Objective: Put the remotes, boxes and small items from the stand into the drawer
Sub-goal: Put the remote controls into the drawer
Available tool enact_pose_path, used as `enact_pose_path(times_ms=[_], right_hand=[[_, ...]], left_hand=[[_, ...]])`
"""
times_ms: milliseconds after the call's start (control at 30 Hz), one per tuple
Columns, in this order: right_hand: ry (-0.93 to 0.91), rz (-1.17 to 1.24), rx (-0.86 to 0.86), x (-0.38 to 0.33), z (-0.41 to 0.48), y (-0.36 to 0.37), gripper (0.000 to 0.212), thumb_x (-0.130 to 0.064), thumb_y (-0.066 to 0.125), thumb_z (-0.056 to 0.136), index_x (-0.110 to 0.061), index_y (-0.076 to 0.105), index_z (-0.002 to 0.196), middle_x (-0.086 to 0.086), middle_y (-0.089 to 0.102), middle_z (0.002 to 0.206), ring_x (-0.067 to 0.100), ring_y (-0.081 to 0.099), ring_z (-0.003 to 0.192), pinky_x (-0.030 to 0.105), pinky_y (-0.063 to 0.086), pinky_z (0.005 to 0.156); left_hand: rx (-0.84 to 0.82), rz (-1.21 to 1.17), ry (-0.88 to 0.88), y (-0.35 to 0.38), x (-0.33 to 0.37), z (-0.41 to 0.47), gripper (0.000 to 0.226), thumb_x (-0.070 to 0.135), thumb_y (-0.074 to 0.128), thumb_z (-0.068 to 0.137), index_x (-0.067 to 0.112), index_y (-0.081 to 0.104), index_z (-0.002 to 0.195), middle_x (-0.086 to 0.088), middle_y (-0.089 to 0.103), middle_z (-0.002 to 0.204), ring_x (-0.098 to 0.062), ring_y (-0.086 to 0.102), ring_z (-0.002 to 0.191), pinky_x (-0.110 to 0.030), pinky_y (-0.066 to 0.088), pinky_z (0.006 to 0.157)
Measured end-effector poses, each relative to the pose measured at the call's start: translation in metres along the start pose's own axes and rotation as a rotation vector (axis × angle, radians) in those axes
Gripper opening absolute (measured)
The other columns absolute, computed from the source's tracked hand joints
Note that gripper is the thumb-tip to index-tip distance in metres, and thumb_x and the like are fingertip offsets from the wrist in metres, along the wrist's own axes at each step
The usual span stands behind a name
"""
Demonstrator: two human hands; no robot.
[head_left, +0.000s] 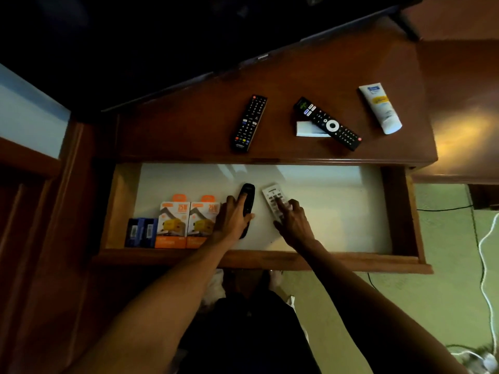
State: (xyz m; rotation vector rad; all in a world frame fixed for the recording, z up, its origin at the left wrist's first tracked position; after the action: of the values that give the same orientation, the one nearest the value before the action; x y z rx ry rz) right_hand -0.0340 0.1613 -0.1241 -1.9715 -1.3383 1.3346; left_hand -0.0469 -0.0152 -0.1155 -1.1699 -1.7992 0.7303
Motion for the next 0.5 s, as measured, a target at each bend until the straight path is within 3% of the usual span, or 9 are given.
enact_pose_path(times_ms=[67,133,233,367,500], right_hand=[[-0.009,-0.044,-0.039,-0.002,0.004,-0.003,0.078,-0.032,0.064,0.089,-0.023,0.02,0.153,0.02,0.027,0.15,0.04,0.04,0.128,0.05,0.05,0.096],[-0.035,-0.062,-0.05,-0.002,0.013,-0.011,0.08,-0.034,0.065,0.088,-0.023,0.02,0.153,0.018,0.02,0.156,0.041,0.032,0.135,0.052,0.046,0.1],[-0.09,-0.058,-0.125,-0.001,0.025,-0.019,0.084,-0.024,0.069,0.085,-0.024,0.02,0.154,0.016,0.017,0.158,0.041,0.035,0.134,0.048,0.048,0.1],[-0.139,-0.075,-0.213,-0.005,0.028,-0.013,0.089,-0.012,0.073,0.081,-0.022,0.022,0.153,0.016,0.024,0.151,0.04,0.05,0.122,0.044,0.05,0.1],[-0.156,-0.059,-0.221,-0.022,0.02,0.001,0.087,-0.017,0.073,0.082,-0.019,0.023,0.153,0.019,0.03,0.145,0.04,0.054,0.116,0.042,0.049,0.097]], left_hand=[[0.029,-0.012,0.105,-0.012,0.007,0.008,0.066,0.026,0.066,0.089,0.018,0.035,0.146,-0.017,0.039,0.141,-0.038,0.044,0.125,-0.046,0.044,0.1],[-0.022,0.089,0.265,-0.022,0.013,0.02,0.076,0.017,0.072,0.083,0.018,0.033,0.148,-0.013,0.026,0.155,-0.035,0.027,0.141,-0.047,0.035,0.111],[-0.15,0.323,0.406,-0.028,0.013,0.035,0.094,0.024,0.078,0.076,0.022,0.023,0.153,-0.007,0.015,0.162,-0.03,0.013,0.148,-0.051,0.026,0.114],[-0.197,0.449,0.469,-0.025,0.011,0.037,0.093,0.031,0.08,0.073,0.02,0.029,0.15,-0.005,0.029,0.157,-0.028,0.022,0.145,-0.048,0.029,0.11],[-0.18,0.381,0.431,-0.029,-0.006,0.026,0.093,0.033,0.083,0.069,0.019,0.035,0.148,-0.005,0.036,0.153,-0.027,0.023,0.144,-0.045,0.024,0.111]])
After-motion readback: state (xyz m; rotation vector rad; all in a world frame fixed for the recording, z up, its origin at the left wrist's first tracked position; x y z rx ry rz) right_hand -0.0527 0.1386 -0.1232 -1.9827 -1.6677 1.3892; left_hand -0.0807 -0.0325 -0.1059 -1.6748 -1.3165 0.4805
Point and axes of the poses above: each hand's wrist, its own z-axis towards the middle knuckle, its own y-axis out of the palm, x = y × z, the point moved 7 cm from there along z, towards the middle knuckle
